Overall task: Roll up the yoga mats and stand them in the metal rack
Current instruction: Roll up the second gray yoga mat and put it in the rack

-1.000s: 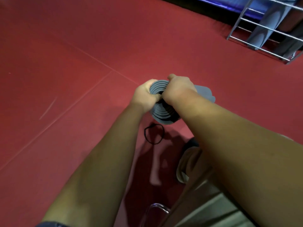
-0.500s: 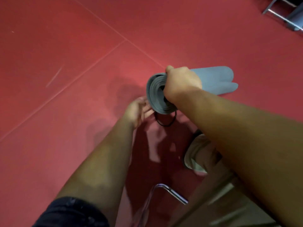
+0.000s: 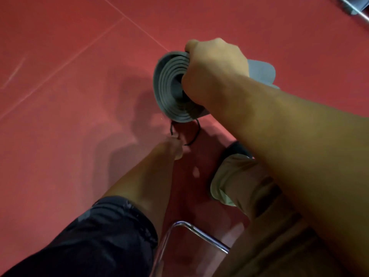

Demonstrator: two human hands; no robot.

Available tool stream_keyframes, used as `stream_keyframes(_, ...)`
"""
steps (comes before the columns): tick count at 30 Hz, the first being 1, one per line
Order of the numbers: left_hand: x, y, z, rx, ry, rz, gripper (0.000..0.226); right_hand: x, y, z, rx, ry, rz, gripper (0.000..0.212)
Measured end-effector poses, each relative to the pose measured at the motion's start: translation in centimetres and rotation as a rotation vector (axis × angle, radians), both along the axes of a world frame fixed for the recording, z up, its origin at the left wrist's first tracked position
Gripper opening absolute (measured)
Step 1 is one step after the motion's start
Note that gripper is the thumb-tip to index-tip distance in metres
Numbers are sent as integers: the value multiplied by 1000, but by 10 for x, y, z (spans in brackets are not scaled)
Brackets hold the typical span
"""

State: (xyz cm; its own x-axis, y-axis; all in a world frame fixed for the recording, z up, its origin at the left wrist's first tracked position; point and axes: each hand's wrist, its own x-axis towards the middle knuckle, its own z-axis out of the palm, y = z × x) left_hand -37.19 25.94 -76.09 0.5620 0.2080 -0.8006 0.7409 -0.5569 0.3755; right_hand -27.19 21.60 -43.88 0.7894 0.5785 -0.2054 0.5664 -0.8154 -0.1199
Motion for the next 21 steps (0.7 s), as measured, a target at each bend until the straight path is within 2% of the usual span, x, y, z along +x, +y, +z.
stream_keyframes(2,-8,2,-9,80,18,-110,71,-3,-1,-5,11,3,13,40)
stream_keyframes(5,-4,5,-16,87,48,-49,69,-6,-4,-8,14,-11,41,39)
stream_keyframes(8,-7,2,-12,67,72,35,57,-9,-4,-8,9,-15,47,39)
stream_keyframes(9,-11,0,-12,59,75,5,53,-11,-4,-8,5,-10,46,39)
stream_keyframes(11,-16,-3,-17,139,60,-193,52,-14,-3,-9,0,5,45,39)
stream_keyframes(13,-21,-4,-19,203,69,-295,61,-17,-4,-11,-3,18,43,38)
stream_keyframes(15,-25,-6,-14,223,121,-214,60,-19,-5,-13,-7,30,43,37)
stream_keyframes(16,-24,-8,-12,172,114,-46,62,-20,-6,-13,-12,34,45,37)
stream_keyframes(17,-26,-9,-10,167,72,-5,63,-21,-7,-13,-18,36,49,36)
stream_keyframes(19,-34,-15,-8,101,40,-27,53,-22,-8,-13,-28,38,53,35)
stream_keyframes(21,-33,-17,-10,42,126,-61,39,-22,-10,-13,-29,37,50,35)
